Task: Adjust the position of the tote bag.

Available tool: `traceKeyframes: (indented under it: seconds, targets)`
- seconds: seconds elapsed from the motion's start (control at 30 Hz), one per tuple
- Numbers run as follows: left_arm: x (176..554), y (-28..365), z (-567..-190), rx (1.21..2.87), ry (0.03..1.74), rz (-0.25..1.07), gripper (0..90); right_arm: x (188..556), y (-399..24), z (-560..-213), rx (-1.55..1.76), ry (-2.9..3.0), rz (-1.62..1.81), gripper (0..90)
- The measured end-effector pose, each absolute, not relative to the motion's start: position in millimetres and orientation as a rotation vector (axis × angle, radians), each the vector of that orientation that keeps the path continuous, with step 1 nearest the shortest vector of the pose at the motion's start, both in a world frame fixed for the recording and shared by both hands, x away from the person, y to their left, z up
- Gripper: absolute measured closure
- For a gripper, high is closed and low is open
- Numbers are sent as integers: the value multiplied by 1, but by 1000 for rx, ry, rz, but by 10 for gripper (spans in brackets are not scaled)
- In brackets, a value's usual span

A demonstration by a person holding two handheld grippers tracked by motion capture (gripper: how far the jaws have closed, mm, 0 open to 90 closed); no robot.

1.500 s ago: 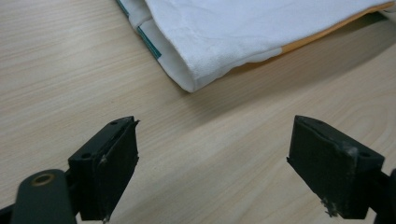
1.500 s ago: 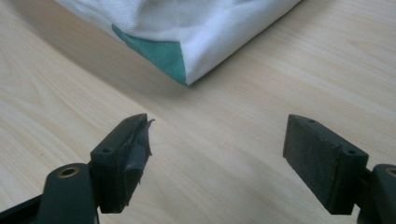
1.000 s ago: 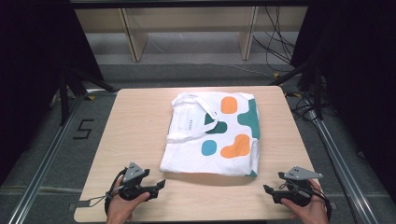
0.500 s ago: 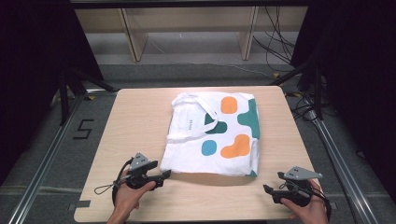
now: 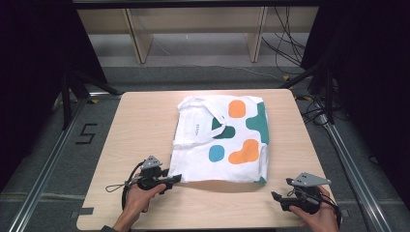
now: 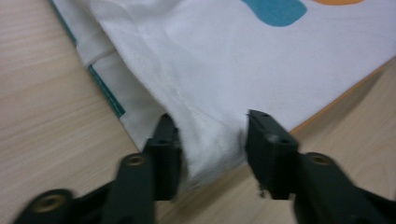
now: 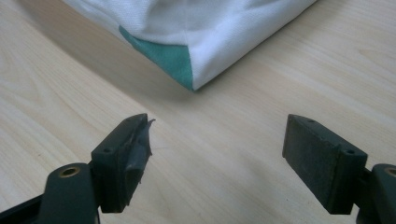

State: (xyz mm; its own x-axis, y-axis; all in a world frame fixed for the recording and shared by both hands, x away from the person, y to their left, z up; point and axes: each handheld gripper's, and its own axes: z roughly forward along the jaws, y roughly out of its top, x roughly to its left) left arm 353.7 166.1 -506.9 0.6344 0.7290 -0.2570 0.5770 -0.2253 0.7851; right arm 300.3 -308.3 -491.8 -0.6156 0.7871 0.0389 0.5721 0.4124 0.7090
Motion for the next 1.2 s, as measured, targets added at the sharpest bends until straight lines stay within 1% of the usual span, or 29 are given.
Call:
traceKeyframes:
  seconds: [0.07,0.13,0.27,0.3,0.4,0.57,0.6,0.73,0.77,0.8,0.83,0.87,1.0,1.1,1.13,1.2]
  targets:
    - [350,164,-505,1927,996,206,657,301,-308,-492,1164,2373,1015,258]
    - [347,159,-506,1928,980,179,689,300,-307,-493,1174,2378,1020,266]
    - [335,148,-505,1989,917,158,715,296,-302,-492,1212,2363,1018,293]
    - [334,146,-504,1994,897,147,722,299,-304,-494,1136,2361,1011,299]
    - [327,140,-502,2014,872,152,726,299,-302,-493,1136,2368,1006,322]
    - [321,132,-502,2019,852,126,733,306,-295,-490,1082,2344,1034,485]
    - [321,131,-502,2030,836,129,733,307,-293,-489,1088,2355,1028,502]
    - [317,127,-503,2052,829,116,738,320,-285,-492,944,2394,928,660]
    - [317,127,-503,2052,829,116,739,320,-285,-492,944,2394,928,660]
    - [316,125,-504,2043,823,111,739,326,-283,-493,900,2402,893,721]
    - [315,124,-503,2054,813,108,739,330,-283,-493,887,2409,882,755]
    - [314,120,-503,2032,807,90,739,333,-282,-492,879,2407,872,784]
    - [305,100,-503,2031,771,71,738,355,-284,-489,859,2397,840,827]
    - [300,78,-503,2048,741,77,738,375,-286,-489,867,2380,818,831]
    - [298,69,-504,2037,731,54,739,380,-288,-489,898,2372,811,831]
    - [296,53,-505,2057,684,52,744,394,-292,-489,927,2350,812,831]
